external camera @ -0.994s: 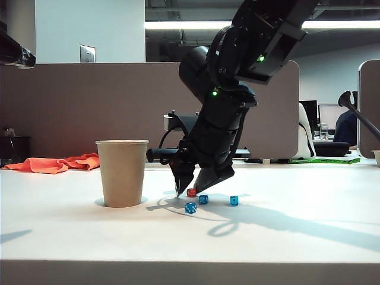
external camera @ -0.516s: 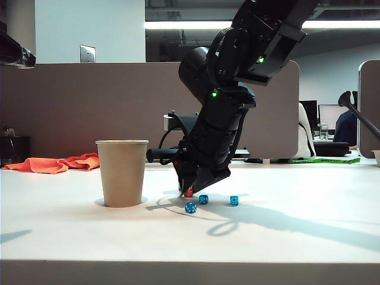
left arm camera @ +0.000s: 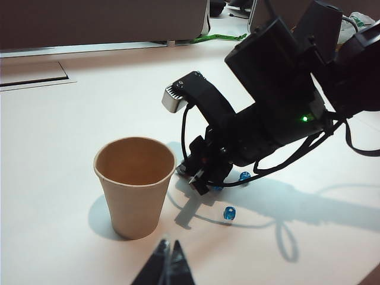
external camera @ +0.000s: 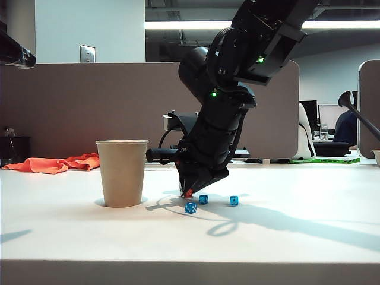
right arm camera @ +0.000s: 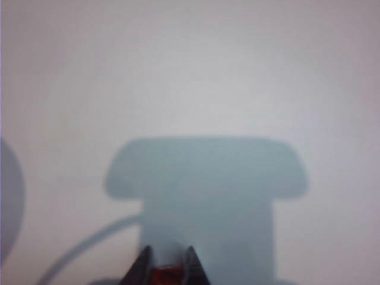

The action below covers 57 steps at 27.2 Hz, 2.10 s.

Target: Pick up the dice with a different color and drop it into the paper cup.

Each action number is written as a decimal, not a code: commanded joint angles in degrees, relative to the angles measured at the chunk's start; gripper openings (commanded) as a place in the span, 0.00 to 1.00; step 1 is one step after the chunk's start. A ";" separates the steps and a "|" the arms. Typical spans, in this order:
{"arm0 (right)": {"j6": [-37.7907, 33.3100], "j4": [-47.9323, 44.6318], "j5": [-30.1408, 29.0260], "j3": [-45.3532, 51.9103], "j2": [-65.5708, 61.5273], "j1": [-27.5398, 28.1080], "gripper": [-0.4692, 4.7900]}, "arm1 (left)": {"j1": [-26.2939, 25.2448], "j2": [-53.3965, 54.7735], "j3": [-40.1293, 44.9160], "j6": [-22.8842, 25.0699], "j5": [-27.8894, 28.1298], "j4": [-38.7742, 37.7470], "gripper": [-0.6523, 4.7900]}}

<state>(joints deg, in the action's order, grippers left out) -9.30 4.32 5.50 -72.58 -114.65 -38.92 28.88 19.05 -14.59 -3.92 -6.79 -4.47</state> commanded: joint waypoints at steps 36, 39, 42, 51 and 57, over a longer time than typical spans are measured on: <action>0.11 -5.60 -0.77 -0.13 11.26 -0.02 0.17 | -0.11 0.04 -0.31 0.09 0.61 0.72 0.11; 0.09 -5.44 -1.53 -0.13 14.10 -0.09 0.17 | -0.11 0.04 -0.28 0.09 0.63 0.70 0.11; 0.09 -4.92 -2.05 -0.13 17.51 -0.63 0.17 | -0.11 0.04 -0.28 0.48 0.61 0.59 0.11; 0.09 -3.21 -7.17 -0.11 20.37 -6.82 0.17 | -0.11 0.04 -0.28 0.50 0.61 0.17 0.11; 0.11 -1.29 -7.15 -0.09 20.37 -10.75 0.17 | -0.11 0.04 -0.28 0.50 0.63 0.15 0.11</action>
<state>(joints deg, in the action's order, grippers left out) -9.30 2.44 -1.54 -72.53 -94.63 -49.25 28.88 19.05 -14.57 -3.68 -6.35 -4.60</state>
